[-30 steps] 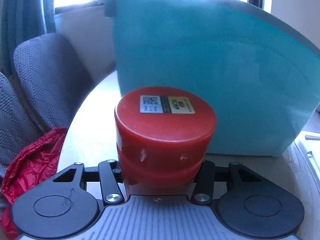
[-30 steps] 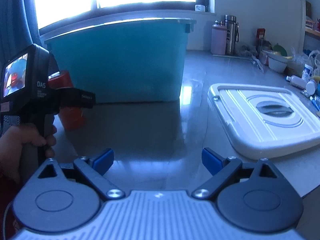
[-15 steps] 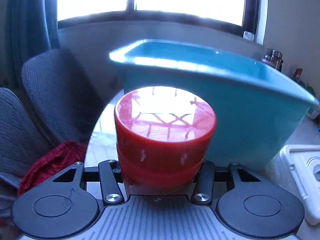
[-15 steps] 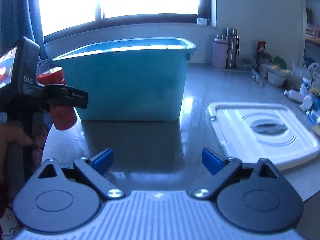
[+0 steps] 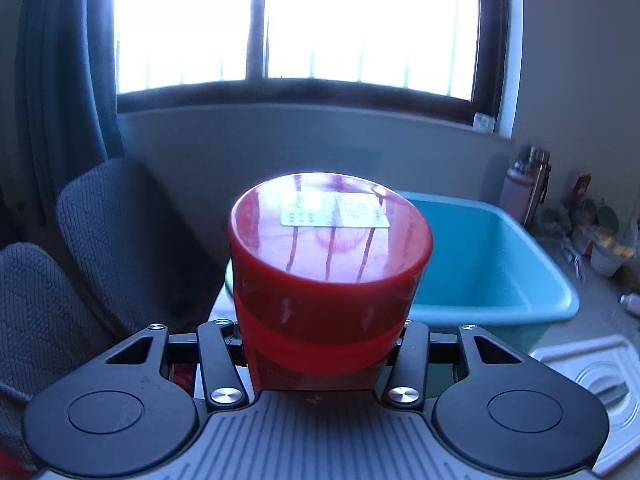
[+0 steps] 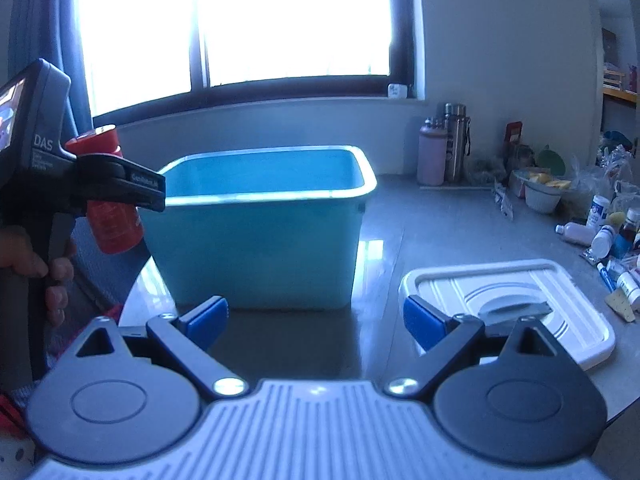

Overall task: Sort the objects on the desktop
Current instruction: 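Lift the red canister with the left tool over the teal tub, then lower the red canister into the tub and open the left tool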

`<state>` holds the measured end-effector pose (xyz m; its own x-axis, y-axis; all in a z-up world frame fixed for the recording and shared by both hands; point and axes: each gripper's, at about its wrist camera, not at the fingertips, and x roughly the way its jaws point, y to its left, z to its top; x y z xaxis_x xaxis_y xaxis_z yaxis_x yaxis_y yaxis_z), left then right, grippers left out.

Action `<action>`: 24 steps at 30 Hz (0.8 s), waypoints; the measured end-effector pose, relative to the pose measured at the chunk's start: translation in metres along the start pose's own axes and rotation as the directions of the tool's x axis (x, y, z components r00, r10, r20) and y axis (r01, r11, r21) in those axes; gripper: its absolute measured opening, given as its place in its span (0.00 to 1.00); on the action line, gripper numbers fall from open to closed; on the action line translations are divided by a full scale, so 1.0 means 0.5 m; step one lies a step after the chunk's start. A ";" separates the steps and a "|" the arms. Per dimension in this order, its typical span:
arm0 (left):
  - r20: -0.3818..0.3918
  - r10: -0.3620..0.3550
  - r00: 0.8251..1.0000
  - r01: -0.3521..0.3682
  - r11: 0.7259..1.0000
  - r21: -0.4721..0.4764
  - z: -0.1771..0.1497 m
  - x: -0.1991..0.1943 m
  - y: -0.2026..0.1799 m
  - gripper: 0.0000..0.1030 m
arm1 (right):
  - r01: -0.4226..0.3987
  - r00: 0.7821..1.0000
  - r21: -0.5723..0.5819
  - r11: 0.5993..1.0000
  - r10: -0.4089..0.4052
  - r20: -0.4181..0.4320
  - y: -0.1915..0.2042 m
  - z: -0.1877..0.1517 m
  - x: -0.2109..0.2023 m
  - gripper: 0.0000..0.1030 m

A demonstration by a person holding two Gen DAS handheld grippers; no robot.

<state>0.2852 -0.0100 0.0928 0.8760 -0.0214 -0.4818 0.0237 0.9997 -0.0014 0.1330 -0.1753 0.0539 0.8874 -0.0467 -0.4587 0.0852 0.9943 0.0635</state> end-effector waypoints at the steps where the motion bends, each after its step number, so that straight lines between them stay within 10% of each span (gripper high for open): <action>1: 0.007 -0.003 1.000 0.003 1.000 0.003 0.015 -0.001 -0.006 0.49 | 0.001 1.000 -0.003 1.000 -0.001 0.008 0.001 0.006 -0.005 0.92; 24: -0.069 -0.043 0.997 0.047 0.997 0.058 0.148 0.186 -0.075 0.49 | 0.127 0.991 0.049 0.991 -0.129 0.044 -0.022 0.073 0.015 0.92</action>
<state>0.4016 -0.0501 0.1130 0.8390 -0.0638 -0.5404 0.0927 0.9953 0.0265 0.1554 -0.1901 0.0820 0.8881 -0.1786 -0.4235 0.2191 0.9745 0.0485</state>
